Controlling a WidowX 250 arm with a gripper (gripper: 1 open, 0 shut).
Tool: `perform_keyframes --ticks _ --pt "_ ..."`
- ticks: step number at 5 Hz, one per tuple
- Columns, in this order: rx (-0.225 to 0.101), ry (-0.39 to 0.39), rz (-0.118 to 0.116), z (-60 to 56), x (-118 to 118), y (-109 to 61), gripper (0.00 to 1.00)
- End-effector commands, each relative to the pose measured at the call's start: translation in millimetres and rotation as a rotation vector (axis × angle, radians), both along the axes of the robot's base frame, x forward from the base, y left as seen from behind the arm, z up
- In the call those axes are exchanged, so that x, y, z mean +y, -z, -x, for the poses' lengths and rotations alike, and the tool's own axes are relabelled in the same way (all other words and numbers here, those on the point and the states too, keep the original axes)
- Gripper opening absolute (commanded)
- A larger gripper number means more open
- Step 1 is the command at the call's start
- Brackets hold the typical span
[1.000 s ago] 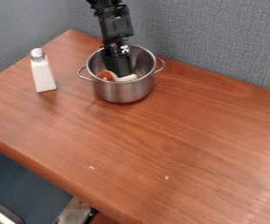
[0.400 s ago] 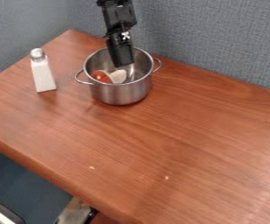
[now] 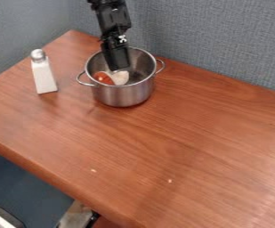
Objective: Put the mushroom in the metal pot
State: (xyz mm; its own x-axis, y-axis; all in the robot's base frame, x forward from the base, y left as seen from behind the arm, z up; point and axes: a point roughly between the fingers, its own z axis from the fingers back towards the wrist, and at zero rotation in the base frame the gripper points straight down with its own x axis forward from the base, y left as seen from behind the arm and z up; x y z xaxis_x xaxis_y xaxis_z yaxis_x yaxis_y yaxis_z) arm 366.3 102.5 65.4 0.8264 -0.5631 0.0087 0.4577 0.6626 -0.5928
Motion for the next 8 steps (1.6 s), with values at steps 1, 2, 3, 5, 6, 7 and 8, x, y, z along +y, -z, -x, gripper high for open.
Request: perform_keyframes --ticks 1,2,3,5,6,7,8 --pt "-0.054 0.133 -0.025 -5.1 2 -20.4 0.00" --pt "-0.077 0.088 -0.043 -5.9 5 -15.6 1.00" --pt "-0.099 0.040 -0.062 -6.7 8 -12.3 1.00" --pt "-0.103 0.041 -0.071 -12.0 14 13.5 0.00" --pt "-0.087 0.093 -0.064 -16.8 17 37.1 0.00" --pt "-0.083 0.066 -0.068 -16.0 9 44.8 1.00" --pt "-0.082 0.041 -0.071 -15.2 2 52.8 0.00"
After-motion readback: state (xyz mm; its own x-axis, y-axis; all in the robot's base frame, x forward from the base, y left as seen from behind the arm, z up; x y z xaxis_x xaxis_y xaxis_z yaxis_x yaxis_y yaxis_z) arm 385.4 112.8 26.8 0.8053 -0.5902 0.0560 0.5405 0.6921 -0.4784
